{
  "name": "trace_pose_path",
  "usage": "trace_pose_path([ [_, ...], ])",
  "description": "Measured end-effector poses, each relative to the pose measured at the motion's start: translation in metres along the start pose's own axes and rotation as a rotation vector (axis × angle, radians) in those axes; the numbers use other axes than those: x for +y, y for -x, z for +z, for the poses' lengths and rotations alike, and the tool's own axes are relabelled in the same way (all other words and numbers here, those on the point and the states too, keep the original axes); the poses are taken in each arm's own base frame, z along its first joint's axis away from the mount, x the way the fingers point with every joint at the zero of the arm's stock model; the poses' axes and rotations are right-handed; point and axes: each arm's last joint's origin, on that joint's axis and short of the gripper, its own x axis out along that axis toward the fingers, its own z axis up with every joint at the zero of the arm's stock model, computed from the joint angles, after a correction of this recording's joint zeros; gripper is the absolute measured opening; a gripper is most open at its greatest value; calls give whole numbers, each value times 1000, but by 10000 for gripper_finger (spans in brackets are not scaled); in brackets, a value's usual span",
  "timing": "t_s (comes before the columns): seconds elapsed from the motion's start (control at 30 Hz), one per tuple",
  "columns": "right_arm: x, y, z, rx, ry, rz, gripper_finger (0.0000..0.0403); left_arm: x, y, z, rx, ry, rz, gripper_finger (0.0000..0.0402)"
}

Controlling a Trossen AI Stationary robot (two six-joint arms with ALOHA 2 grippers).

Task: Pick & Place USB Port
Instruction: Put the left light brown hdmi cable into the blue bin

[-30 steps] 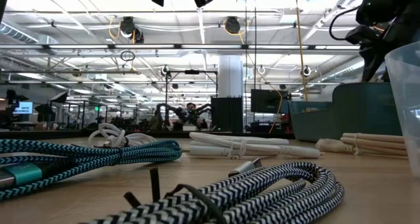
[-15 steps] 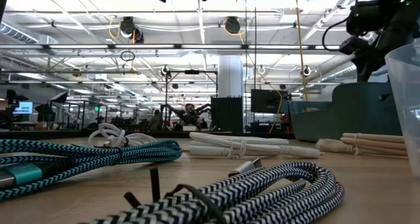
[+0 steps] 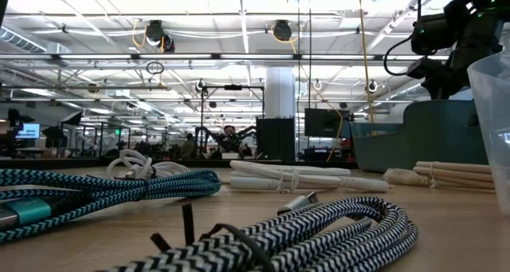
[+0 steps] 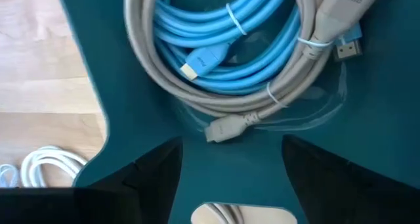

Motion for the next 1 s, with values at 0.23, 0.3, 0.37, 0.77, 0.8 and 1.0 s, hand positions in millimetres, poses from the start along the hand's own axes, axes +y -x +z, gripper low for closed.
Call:
trace_pose_path([
  [0.23,2,-3,5,-34,2,-36,263,0,-1,0,1,-9,-1,168],
  [0.3,3,-3,7,-54,5,-22,265,0,-1,0,0,-12,0,168],
  [0.37,6,-3,9,-82,15,9,264,0,-1,0,-13,-18,17,168],
  [0.77,40,9,34,-351,105,363,255,13,20,9,-219,29,280,168],
  [0.8,45,13,38,-393,119,419,255,14,23,10,-233,35,298,168],
  [1.0,71,42,50,-638,201,759,252,21,40,13,-309,80,400,168],
])
